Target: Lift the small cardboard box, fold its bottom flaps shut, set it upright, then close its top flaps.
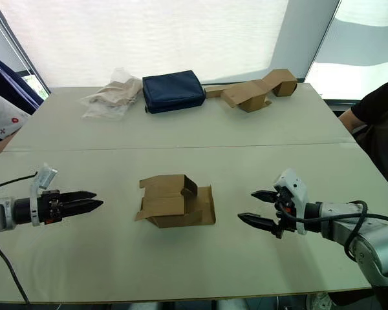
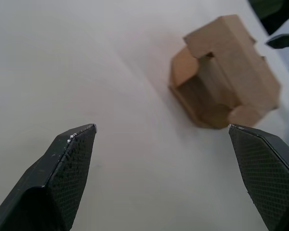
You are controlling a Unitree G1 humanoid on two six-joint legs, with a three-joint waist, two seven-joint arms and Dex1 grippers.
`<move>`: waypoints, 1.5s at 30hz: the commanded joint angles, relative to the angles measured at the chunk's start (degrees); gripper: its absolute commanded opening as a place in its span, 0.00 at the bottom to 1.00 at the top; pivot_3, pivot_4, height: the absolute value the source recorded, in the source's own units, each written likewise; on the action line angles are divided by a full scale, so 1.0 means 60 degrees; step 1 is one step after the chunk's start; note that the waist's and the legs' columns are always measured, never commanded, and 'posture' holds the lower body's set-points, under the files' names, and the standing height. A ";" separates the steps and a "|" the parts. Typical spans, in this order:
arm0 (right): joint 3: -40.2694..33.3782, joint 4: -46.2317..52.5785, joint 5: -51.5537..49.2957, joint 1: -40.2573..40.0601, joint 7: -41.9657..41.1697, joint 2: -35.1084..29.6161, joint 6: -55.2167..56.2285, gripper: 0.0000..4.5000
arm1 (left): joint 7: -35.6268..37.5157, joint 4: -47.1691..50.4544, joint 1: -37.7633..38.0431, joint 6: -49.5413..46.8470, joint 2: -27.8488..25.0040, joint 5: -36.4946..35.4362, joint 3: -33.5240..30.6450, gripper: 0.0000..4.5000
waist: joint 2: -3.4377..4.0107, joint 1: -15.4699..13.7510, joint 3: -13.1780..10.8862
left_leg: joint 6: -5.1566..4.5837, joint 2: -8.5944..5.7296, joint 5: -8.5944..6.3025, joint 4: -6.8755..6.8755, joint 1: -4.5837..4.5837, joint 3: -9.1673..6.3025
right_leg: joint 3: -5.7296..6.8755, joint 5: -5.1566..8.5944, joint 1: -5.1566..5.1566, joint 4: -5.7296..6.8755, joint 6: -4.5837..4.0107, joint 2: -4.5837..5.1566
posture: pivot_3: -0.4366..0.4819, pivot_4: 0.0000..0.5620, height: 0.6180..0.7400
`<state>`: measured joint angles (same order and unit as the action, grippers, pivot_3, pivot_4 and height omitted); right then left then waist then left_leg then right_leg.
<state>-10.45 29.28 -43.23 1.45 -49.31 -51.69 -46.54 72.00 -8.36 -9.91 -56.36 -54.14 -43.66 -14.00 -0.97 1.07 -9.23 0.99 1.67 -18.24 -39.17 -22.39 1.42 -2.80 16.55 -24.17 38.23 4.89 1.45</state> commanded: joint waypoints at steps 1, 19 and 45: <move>-0.0453 0.1355 -0.1128 0.0529 0.0360 -0.0119 -0.0626 0.99 | 0.0399 0.0139 -0.0161 -0.0987 0.0046 -0.0682 0.0146 1.00 | 0.0000 -0.0008 0.0000 | 0.0000 0.0001 0.0000 0.0000 0.0000 -0.0002 | 0.0000 0.0000 0.0000 0.0001 0.0000 0.0000 | 0.48 0.27 1.00; -0.0202 0.3061 -0.2335 0.1212 0.2309 -0.0382 -0.1674 0.99 | -0.0936 0.0552 -0.1737 -0.1854 0.2672 -0.1050 0.1281 1.00 | -0.0027 -0.0051 0.0011 | 0.0002 -0.0008 0.0001 -0.0009 -0.0004 -0.0014 | -0.0004 0.0000 0.0008 -0.0004 0.0000 0.0015 | 0.48 0.27 1.00; -0.0184 0.3702 -0.3059 0.0492 0.3318 -0.0485 -0.1373 1.00 | -0.1629 -0.0032 -0.2653 -0.1879 0.4306 -0.1084 0.1520 0.41 | -0.0027 -0.0060 0.0011 | 0.0002 -0.0011 0.0002 -0.0011 -0.0006 -0.0016 | -0.0005 0.0000 0.0010 -0.0004 0.0000 0.0011 | 0.48 0.27 1.00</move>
<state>-11.12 49.54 -61.01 4.47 -29.51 -54.89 -55.99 61.96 -9.40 -25.53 -67.40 -28.45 -48.85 -3.60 -1.13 0.71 -9.16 1.00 1.61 -18.23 -39.23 -22.43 1.33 -2.83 16.55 -24.11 38.21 4.90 1.52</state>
